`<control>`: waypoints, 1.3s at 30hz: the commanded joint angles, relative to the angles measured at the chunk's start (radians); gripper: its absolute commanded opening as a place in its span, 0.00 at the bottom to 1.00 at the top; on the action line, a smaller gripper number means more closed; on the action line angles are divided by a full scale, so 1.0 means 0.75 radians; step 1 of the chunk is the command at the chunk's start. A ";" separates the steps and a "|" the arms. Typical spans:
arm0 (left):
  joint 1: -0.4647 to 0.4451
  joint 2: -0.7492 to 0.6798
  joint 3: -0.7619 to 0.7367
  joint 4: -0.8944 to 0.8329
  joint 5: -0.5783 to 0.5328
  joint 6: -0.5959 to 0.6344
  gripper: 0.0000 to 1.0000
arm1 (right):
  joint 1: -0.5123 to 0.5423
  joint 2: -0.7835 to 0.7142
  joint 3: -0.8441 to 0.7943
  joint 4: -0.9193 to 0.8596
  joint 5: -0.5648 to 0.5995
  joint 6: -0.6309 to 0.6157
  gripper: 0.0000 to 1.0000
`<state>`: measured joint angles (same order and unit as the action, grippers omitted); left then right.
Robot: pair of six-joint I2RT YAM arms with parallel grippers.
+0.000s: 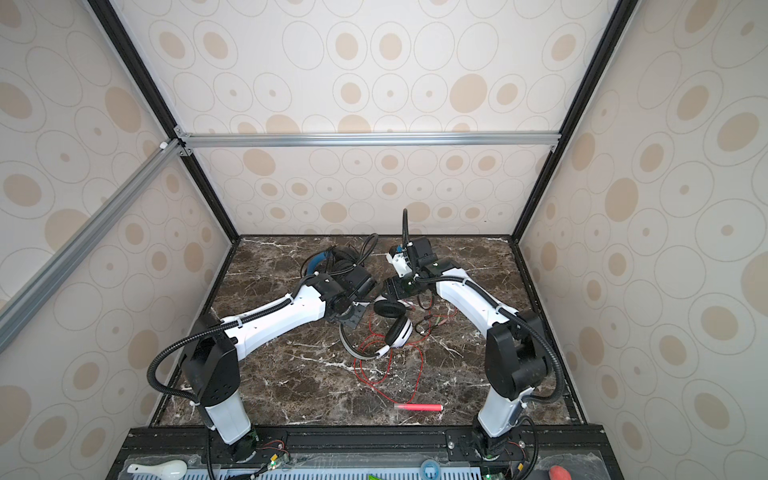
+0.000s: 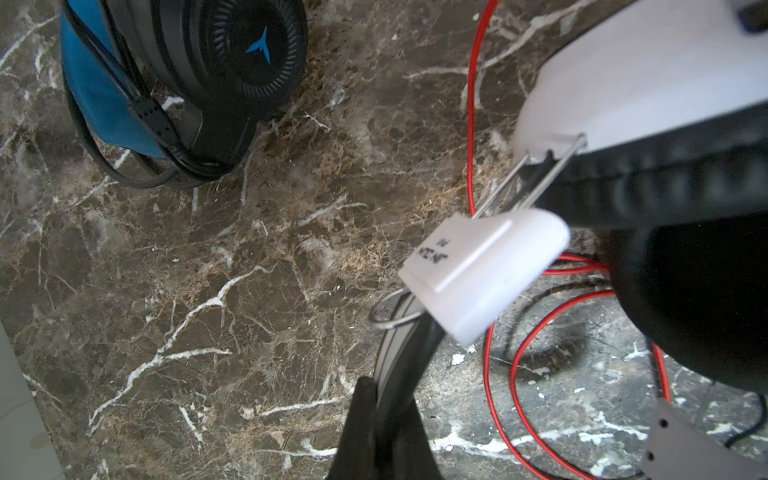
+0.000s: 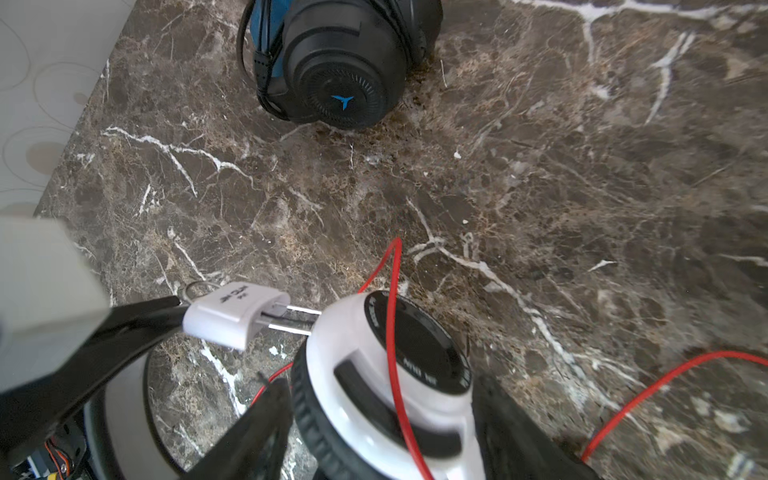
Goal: Wrap the headphones
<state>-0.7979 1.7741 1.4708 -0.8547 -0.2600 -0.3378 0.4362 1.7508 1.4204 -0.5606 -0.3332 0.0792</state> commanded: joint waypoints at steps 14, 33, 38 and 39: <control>-0.014 -0.093 -0.049 0.180 0.014 0.064 0.00 | -0.003 0.227 0.181 -0.149 0.043 0.077 0.35; 0.100 -0.168 -0.251 0.405 0.195 0.172 0.00 | -0.151 -0.252 -0.162 -0.126 0.547 0.003 0.00; 0.099 -0.117 -0.235 0.398 0.191 0.169 0.00 | -0.201 -0.306 -0.322 -0.066 0.574 0.045 0.02; 0.100 -0.103 -0.231 0.391 0.180 0.161 0.00 | -0.248 -0.318 -0.351 -0.050 0.566 0.074 0.03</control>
<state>-0.7246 1.6958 1.2621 -0.6056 -0.1356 -0.2306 0.2749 1.5391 1.2026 -0.6128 0.0689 0.0940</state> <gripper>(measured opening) 0.067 0.048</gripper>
